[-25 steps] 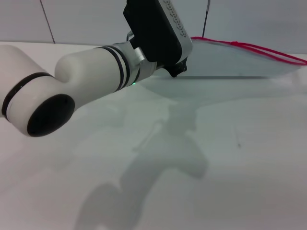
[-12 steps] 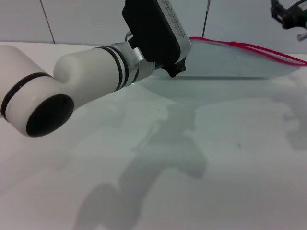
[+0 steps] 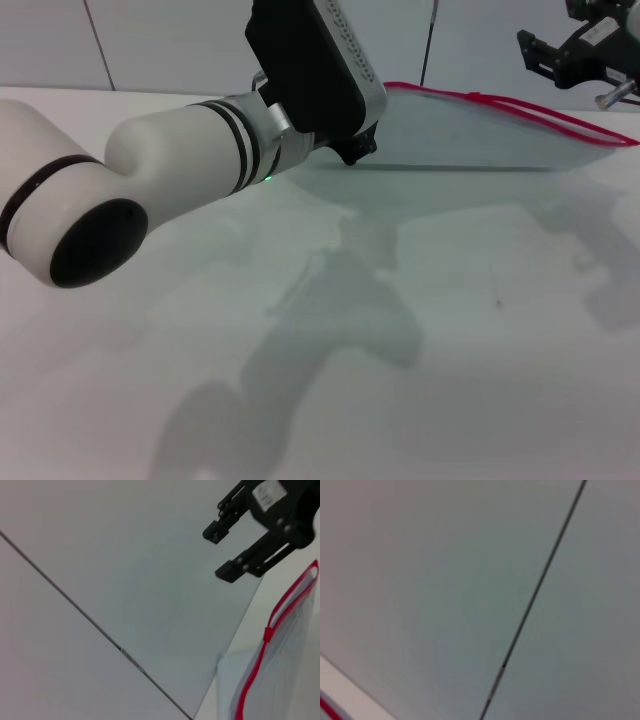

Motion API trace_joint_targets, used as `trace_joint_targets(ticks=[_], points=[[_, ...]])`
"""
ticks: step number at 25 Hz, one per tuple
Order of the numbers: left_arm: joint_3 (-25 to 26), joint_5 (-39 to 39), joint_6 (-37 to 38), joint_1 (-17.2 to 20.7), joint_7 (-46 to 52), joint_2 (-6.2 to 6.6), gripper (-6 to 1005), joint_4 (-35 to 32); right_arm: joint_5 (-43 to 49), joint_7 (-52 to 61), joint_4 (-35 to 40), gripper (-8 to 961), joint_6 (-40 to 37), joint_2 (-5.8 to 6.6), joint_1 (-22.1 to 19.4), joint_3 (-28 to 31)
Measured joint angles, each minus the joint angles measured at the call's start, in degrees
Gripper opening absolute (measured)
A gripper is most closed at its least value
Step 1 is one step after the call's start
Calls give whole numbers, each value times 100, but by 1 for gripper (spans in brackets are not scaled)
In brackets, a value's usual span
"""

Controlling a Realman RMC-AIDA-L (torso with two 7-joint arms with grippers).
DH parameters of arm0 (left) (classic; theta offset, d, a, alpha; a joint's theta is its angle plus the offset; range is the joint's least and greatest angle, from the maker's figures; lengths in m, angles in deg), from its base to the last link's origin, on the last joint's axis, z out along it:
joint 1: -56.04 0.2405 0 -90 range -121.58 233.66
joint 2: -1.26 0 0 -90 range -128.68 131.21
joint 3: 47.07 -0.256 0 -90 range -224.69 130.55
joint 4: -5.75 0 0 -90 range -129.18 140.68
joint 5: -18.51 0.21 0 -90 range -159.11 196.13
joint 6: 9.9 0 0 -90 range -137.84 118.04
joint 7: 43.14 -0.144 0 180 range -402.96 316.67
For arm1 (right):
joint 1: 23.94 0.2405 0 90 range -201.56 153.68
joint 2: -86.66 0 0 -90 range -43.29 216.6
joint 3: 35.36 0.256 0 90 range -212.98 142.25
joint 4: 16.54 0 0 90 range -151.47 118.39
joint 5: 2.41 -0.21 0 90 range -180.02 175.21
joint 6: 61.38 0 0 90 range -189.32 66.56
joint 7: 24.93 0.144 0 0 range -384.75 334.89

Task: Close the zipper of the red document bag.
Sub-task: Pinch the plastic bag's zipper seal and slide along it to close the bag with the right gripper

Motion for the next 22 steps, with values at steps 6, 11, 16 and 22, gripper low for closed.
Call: trace_joint_targets(ticks=[6, 11, 16, 22], points=[[5, -1, 47, 0, 0, 0, 54, -15, 51, -14, 381, 652, 1139, -7, -9, 574], [10, -63, 61, -1, 0, 11, 54, -15, 186, -12, 680, 652, 1772, -9, -9, 660], [14, -67, 71, -13, 0, 11, 54, -7, 591, 97, 947, 652, 2136, -20, -6, 628], [22, -71, 108, -22, 0, 9, 54, 37, 651, 56, 809, 651, 2149, -18, 46, 602]])
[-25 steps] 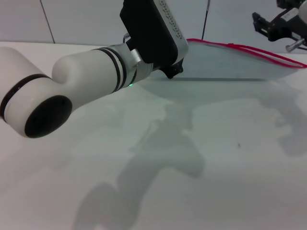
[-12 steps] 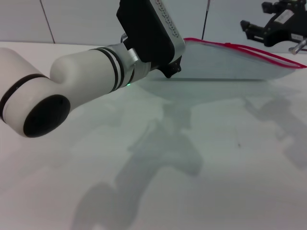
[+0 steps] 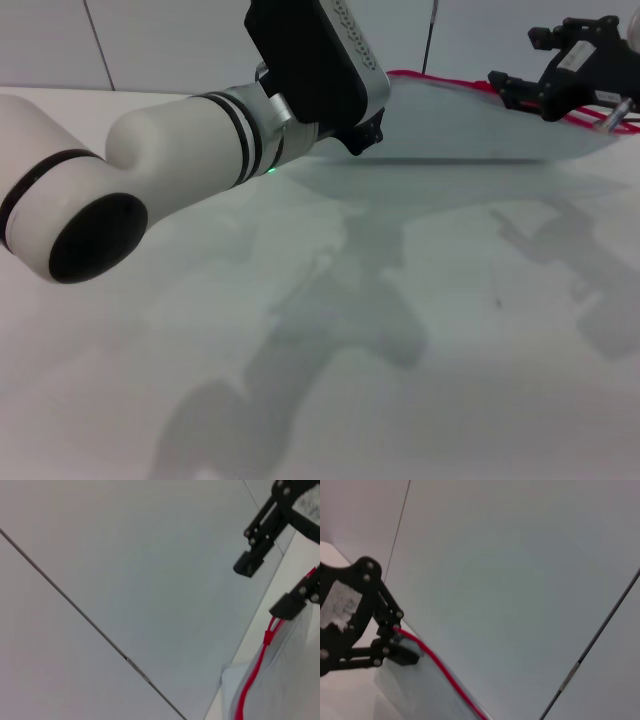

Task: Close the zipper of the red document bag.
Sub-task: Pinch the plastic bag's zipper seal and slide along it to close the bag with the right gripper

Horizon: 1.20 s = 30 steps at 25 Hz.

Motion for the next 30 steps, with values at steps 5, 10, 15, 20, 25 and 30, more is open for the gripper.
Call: trace_joint_targets(ticks=[5, 10, 15, 20, 25, 30], points=[[-4, 0, 22, -3, 0, -8, 54, 19, 3, -21, -125, 651, -20, 2, 49, 0], [-36, 0, 24, 0, 0, -7, 54, 97, 4, -24, -255, 650, -29, 3, 148, -50], [-53, 0, 19, -8, 0, -7, 53, 100, 3, -26, -256, 650, -14, 2, 164, -238], [-53, 0, 2, -12, -13, -7, 53, 100, 100, -26, -237, 649, -34, 8, 186, -354], [-53, 0, -11, -14, -11, -7, 53, 100, 181, -26, -263, 649, -43, 5, 234, -356], [-57, 0, -14, -14, -20, -7, 53, 98, 246, -26, -271, 649, -43, 3, 236, -328]])
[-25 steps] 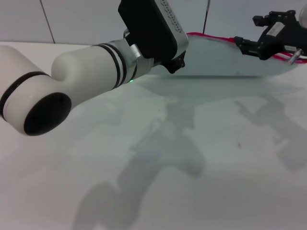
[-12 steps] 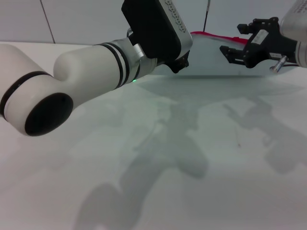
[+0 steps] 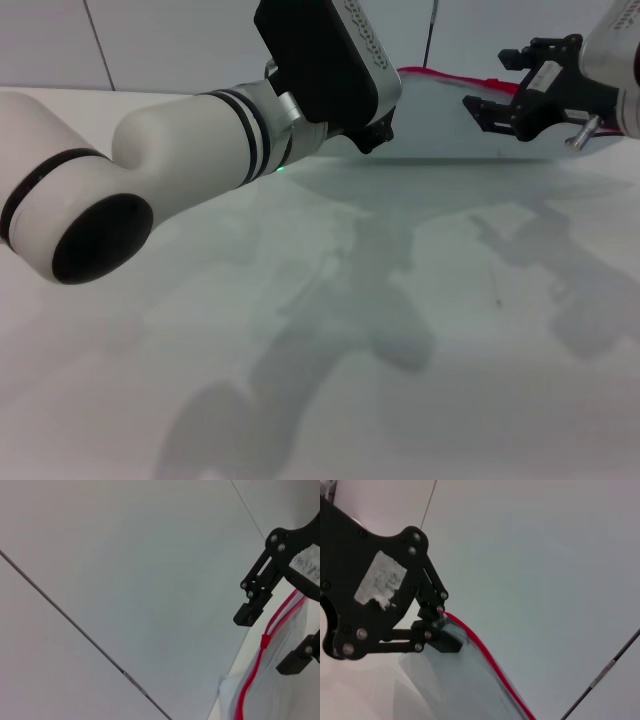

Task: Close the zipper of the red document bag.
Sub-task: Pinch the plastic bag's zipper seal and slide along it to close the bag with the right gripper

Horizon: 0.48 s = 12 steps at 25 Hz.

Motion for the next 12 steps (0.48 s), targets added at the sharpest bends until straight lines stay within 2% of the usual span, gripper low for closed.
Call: trace_joint_targets(ticks=[6, 12], points=[[-4, 0, -13, 0, -12, 0, 53, -1, 30, 0, -6, 648, -7, 0, 3, -25], [-5, 0, -16, -7, -19, 0, 53, -1, 47, 0, -35, 586, -7, 0, 21, -32]])
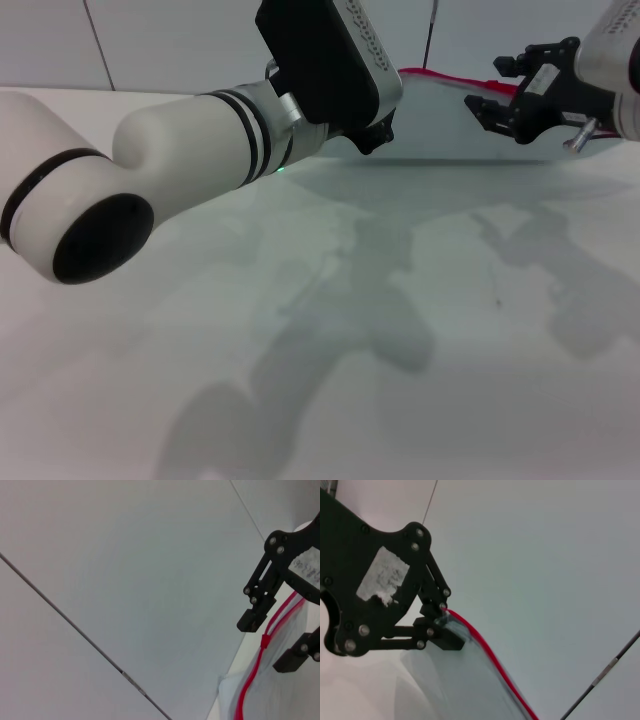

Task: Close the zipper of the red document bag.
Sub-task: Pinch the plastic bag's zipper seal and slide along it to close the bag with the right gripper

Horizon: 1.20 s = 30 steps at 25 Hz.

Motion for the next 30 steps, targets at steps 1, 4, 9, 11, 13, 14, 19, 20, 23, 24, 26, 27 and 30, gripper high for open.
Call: trace_joint_targets(ticks=[1, 4, 9, 11, 13, 14, 19, 20, 23, 24, 26, 27, 30], points=[[-2, 0, 0, -1, 0, 0, 53, 0, 0, 0, -10, 577, 0, 0, 11, 0], [-9, 0, 0, -1, -1, 0, 53, 0, 0, 0, -39, 548, 0, 0, 44, 0], [-9, 0, 0, -1, -4, 0, 53, 0, 1, 0, -152, 501, 1, 0, 106, -7], [-9, 0, 0, -1, -5, 0, 53, 0, 1, 0, -178, 491, 1, 0, 126, -8], [-9, 0, 0, -1, -6, 0, 53, 0, 0, 0, -182, 487, 3, 0, 129, -11], [-9, 0, 0, -1, -6, 0, 53, 0, 0, 0, -182, 486, 3, 0, 129, -14], [-9, 0, 0, -1, -6, 0, 53, 0, 0, 0, -182, 450, 5, 0, 129, -17], [-9, 0, 0, -1, -6, 0, 53, 0, 0, 0, -181, 420, 5, 0, 129, -17], [-8, 0, 0, -2, -6, 0, 53, 0, -1, 0, -181, 330, 5, 0, 129, -17], [-9, 0, 0, -1, -6, 0, 53, 0, -2, 0, -179, 300, 5, 0, 129, -17], [-9, 0, 0, -1, -6, 0, 53, 0, -3, 0, -171, 281, 5, 0, 129, -17], [-9, 0, 0, -1, -6, 0, 53, 0, -3, 0, -166, 271, 5, 0, 128, -17], [-8, 0, 0, -2, -6, 0, 53, 0, -1, 0, -151, 248, 5, 0, 128, -18]])
